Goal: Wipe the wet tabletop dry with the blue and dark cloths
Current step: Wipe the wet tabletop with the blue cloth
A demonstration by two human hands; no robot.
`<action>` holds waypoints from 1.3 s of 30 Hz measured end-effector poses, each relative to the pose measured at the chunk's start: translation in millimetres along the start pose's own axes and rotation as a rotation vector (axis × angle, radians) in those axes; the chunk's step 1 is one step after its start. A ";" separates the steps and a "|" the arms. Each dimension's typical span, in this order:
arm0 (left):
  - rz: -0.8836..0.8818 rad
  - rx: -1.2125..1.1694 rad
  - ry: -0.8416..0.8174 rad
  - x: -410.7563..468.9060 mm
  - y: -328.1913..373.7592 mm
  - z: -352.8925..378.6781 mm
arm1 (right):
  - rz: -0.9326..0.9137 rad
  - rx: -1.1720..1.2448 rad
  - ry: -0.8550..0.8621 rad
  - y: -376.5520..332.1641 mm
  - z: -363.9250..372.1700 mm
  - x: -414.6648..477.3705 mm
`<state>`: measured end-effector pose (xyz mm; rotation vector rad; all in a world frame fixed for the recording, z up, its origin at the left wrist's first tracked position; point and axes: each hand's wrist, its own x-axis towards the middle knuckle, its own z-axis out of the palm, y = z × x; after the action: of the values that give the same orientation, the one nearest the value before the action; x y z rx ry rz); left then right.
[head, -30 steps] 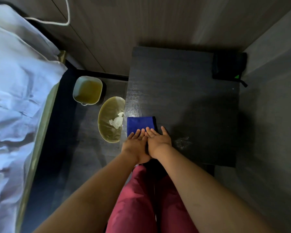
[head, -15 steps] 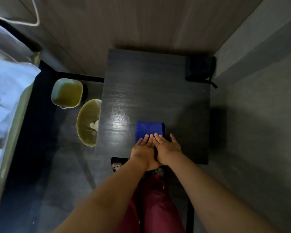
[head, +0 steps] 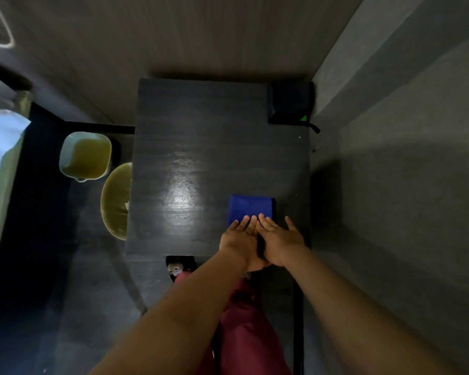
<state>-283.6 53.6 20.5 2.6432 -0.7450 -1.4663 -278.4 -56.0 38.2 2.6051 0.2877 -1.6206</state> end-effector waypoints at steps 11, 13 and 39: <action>0.053 0.037 -0.002 23.5 45.4 -7.6 | 0.025 0.102 0.047 56.9 19.0 -9.9; 0.058 0.050 0.000 25.9 51.0 -9.5 | 0.022 0.116 0.059 64.3 21.5 -10.7; 0.078 0.004 0.021 34.0 89.6 -2.4 | 0.075 0.135 0.067 88.3 41.5 -21.6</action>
<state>-301.7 -40.4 17.2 2.5966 -0.8395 -1.4170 -307.6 -151.5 34.8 2.7358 0.0855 -1.5838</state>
